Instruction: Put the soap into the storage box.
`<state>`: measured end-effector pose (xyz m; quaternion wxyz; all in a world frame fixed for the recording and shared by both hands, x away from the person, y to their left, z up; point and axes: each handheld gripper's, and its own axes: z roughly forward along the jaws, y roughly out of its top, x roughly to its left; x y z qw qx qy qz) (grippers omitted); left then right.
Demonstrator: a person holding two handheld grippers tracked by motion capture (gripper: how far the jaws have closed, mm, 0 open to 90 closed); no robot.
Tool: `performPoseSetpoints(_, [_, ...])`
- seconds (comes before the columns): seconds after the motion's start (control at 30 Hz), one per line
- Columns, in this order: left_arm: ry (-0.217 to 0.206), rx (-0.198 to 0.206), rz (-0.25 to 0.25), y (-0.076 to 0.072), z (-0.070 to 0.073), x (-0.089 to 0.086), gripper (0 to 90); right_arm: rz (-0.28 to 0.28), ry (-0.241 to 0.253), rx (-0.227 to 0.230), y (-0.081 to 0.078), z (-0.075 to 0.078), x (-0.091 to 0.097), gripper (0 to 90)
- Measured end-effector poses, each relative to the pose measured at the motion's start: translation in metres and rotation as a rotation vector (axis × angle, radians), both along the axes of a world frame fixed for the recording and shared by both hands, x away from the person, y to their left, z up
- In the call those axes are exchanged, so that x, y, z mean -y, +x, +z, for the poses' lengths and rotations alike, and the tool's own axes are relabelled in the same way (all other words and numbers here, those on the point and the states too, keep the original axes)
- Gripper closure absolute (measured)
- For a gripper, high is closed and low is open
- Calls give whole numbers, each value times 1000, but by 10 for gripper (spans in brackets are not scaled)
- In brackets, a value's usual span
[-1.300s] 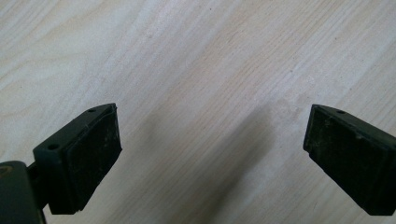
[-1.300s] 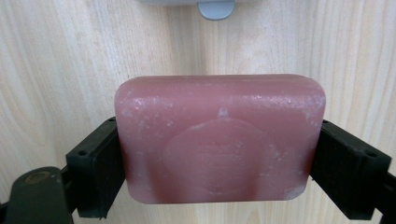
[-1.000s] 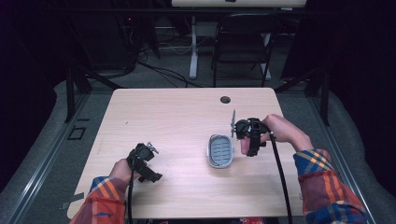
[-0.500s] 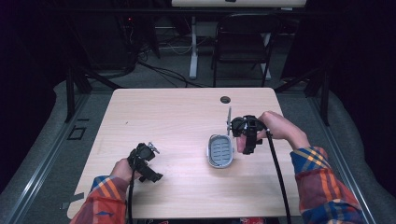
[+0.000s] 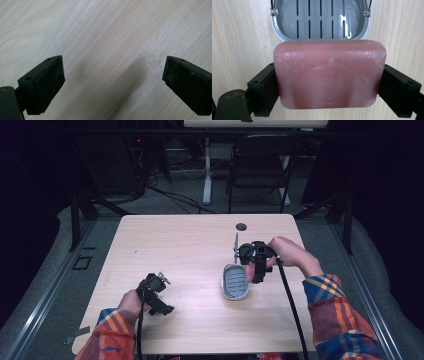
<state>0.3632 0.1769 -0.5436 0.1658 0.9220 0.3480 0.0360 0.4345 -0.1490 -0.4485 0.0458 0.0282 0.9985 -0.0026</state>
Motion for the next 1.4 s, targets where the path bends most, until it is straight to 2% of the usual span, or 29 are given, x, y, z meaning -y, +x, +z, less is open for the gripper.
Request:
performPoseSetpoints(0.43, [0, -1, -2, 0, 0, 0, 39, 5, -2, -9, 6, -11, -18, 129])
performPoseSetpoints(0.6, [-1, -1, -3, 0, 0, 0, 39, 4, 5, -28, 9, -17, -25, 128])
performPoseSetpoints(0.97, [0, -3, -6, 0, -1, 0, 39, 14, -16, -57, 11, -32, -42, 128])
performPoseSetpoints(1.4, [-3, -8, -8, 1, -1, 1, 39, 14, -53, -77, 14, -50, -52, 128])
